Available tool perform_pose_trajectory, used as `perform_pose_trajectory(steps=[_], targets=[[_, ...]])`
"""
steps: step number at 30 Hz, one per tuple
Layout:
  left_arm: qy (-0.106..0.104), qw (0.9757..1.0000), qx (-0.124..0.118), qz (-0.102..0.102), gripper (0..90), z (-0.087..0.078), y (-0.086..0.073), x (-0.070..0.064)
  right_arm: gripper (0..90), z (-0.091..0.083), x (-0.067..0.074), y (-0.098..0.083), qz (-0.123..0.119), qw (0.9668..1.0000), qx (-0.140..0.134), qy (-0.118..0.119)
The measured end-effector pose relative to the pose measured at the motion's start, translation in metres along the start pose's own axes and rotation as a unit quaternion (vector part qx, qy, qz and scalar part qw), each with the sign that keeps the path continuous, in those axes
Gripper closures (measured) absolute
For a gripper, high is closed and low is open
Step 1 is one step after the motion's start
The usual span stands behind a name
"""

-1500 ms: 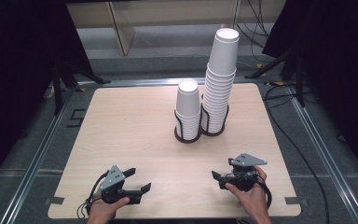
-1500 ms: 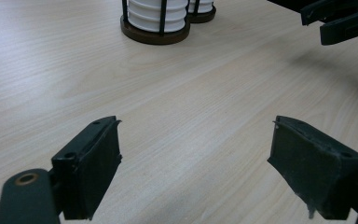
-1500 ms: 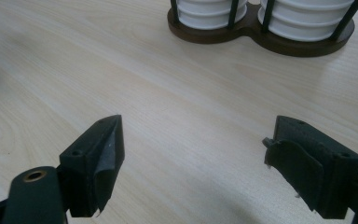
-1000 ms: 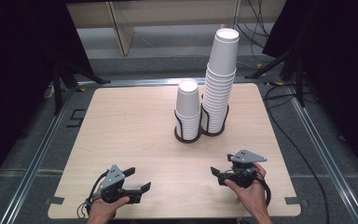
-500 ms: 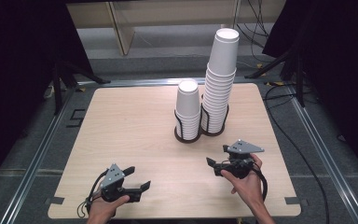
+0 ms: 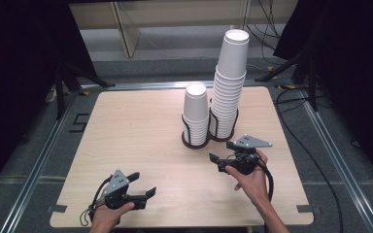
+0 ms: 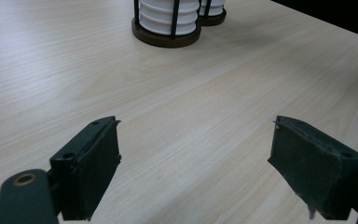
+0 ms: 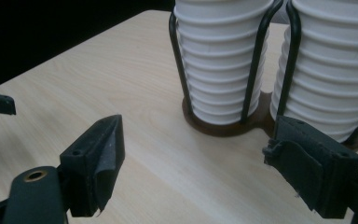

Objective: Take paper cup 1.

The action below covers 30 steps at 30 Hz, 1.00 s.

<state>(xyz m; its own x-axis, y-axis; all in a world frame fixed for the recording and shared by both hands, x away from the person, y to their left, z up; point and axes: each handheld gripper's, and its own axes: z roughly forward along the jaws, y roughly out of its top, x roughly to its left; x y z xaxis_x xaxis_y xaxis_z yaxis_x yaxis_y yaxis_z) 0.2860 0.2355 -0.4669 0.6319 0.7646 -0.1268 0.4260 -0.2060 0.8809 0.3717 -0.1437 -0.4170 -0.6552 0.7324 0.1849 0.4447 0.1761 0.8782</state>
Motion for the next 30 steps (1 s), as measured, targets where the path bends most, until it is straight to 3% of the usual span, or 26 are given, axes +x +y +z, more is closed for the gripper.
perform_pose_trajectory(steps=[2, 7, 9, 17, 20, 22, 23, 25, 28, 30], targets=[[-0.004, 1.0000, -0.006, 0.004, 15.0, 0.001, 0.000, 0.001, 18.9, 0.001, 0.000, 0.005, -0.009, 0.9999, -0.004, -0.008], [0.014, 0.9998, -0.006, 0.014, 14.8, 0.001, 0.002, 0.008, 18.9, 0.006, 0.001, 0.021, -0.013, 0.9997, -0.021, 0.005], [0.017, 0.9998, -0.011, 0.002, 14.8, 0.001, 0.001, 0.008, 18.9, 0.009, 0.001, 0.027, -0.018, 0.9994, -0.030, 0.001], [0.009, 0.9999, -0.010, 0.009, 14.8, 0.002, 0.001, 0.008, 21.4, 0.015, 0.003, 0.055, -0.039, 0.9980, -0.049, -0.011], [0.015, 0.9999, -0.007, 0.006, 14.8, 0.000, 0.001, 0.008, 21.4, 0.021, 0.004, 0.064, -0.028, 0.9980, -0.056, -0.006], [0.011, 0.9999, -0.011, 0.003, 14.8, 0.001, 0.000, 0.008, 21.3, 0.024, 0.005, 0.071, -0.041, 0.9974, -0.057, -0.015], [0.015, 0.9998, -0.008, 0.007, 14.8, 0.000, 0.001, 0.008, 21.4, 0.025, 0.007, 0.074, -0.035, 0.9977, -0.057, -0.013], [0.014, 0.9998, -0.007, 0.008, 14.8, 0.001, 0.000, 0.007, 21.9, 0.027, 0.008, 0.081, -0.047, 0.9967, -0.061, -0.027], [0.008, 0.9999, -0.009, 0.010, 14.8, 0.001, -0.001, 0.007, 22.5, 0.032, 0.009, 0.088, -0.045, 0.9966, -0.065, -0.022], [0.007, 0.9999, -0.009, 0.010, 14.8, 0.002, 0.000, 0.007, 22.5, 0.033, 0.008, 0.092, -0.047, 0.9961, -0.065, -0.036]])
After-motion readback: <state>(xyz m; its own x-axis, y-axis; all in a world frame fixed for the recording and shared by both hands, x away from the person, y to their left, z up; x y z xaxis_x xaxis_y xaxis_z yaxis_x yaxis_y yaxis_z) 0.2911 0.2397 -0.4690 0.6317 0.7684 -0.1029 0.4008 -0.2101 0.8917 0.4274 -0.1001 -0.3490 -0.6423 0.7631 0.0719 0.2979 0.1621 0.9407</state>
